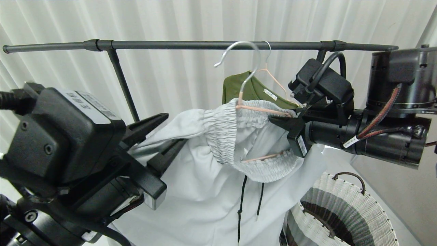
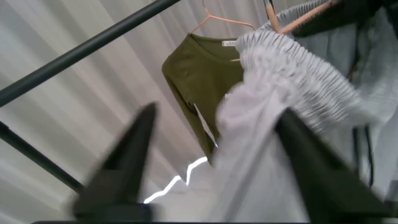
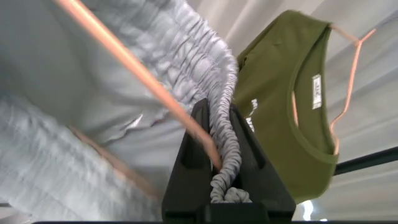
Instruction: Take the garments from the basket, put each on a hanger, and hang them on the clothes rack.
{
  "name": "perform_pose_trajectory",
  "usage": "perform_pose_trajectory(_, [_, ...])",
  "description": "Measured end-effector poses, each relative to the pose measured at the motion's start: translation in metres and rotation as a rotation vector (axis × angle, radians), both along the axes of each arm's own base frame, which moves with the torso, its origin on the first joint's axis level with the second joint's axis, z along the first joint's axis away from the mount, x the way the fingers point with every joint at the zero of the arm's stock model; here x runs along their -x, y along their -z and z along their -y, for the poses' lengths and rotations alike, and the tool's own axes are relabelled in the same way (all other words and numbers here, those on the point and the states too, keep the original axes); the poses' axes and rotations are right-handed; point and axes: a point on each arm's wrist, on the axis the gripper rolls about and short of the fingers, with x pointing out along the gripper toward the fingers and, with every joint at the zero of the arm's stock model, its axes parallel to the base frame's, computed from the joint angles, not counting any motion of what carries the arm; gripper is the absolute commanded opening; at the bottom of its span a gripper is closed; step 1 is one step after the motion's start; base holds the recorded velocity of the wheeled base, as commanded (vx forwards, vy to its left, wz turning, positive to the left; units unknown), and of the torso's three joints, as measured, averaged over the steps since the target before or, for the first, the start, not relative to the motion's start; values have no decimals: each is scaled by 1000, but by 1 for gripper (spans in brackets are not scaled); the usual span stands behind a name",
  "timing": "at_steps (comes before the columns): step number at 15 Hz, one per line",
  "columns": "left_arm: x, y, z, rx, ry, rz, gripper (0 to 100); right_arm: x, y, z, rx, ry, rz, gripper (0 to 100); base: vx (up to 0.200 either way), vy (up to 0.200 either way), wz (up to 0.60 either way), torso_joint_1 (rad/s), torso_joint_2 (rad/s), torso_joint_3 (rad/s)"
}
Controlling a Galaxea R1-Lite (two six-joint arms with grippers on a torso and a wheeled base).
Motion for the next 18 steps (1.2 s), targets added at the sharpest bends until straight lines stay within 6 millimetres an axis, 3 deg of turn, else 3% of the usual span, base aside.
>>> perform_pose_trajectory(5, [6, 9, -9, -19, -2, -12, 100, 1, -11, 10, 8, 49, 98, 0, 0, 0, 0, 0, 0, 0])
perform_pose_trajectory(11, [17, 32, -44, -9, -78, -60, 100, -3, -25, 36, -17, 134, 140, 0, 0, 0, 0, 0, 0, 0])
perform_pose_trajectory(18, [-9, 95, -58, 30, -211, -397, 100, 7, -37, 45, -52, 133, 173, 0, 0, 0, 0, 0, 0, 0])
